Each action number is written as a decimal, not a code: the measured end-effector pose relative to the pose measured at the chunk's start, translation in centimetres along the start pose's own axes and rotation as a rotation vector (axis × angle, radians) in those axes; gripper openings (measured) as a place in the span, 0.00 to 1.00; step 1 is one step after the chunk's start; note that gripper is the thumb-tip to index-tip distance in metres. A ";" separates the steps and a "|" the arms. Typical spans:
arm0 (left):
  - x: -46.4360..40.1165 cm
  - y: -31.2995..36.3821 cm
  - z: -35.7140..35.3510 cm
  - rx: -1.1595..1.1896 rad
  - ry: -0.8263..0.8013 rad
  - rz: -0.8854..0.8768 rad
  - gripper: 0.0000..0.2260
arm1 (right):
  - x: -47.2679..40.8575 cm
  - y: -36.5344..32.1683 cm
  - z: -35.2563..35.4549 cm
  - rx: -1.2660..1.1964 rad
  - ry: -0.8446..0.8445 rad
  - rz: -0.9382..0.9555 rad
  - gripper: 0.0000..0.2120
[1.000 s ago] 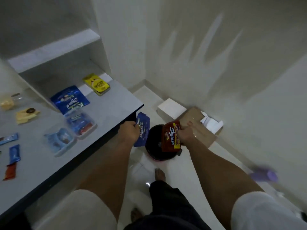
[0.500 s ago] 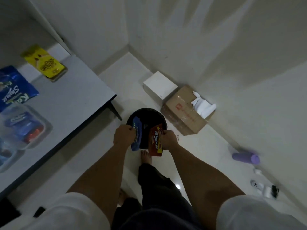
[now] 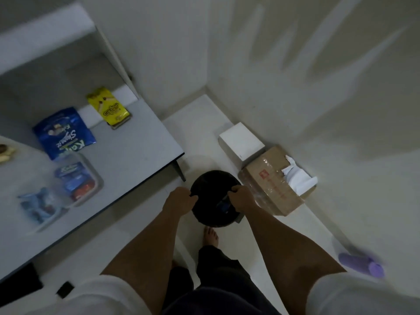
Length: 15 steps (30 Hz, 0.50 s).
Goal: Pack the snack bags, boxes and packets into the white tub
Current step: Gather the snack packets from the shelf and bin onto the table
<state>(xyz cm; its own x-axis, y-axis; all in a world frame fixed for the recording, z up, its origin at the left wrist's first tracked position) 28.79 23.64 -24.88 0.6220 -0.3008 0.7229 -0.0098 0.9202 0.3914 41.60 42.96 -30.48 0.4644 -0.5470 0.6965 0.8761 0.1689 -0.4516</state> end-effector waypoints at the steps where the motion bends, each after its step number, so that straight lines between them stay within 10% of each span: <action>1: 0.4 -0.1 1.0 -0.007 0.001 0.001 0.09 | 0.0 -0.6 -0.2 0.008 -0.005 0.007 0.09; 15: 6.0 -11.0 21.4 0.075 0.406 -0.010 0.24 | 5.2 -20.9 -6.9 -0.034 0.044 0.318 0.22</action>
<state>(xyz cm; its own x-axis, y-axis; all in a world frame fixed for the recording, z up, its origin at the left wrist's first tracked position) 15.84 6.36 -12.67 0.8807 -0.1728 0.4410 -0.0495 0.8924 0.4485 24.85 30.92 -21.27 0.7079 -0.5062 0.4926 0.6824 0.3102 -0.6618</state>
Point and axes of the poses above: each hand's wrist, its own x-axis away from the middle knuckle, its own z-axis out of the back of the hand, y = z × x, the point moved 5 cm from there along -x, towards the middle knuckle, and after that the axes turned 5 degrees about y, right-handed, at the moved point
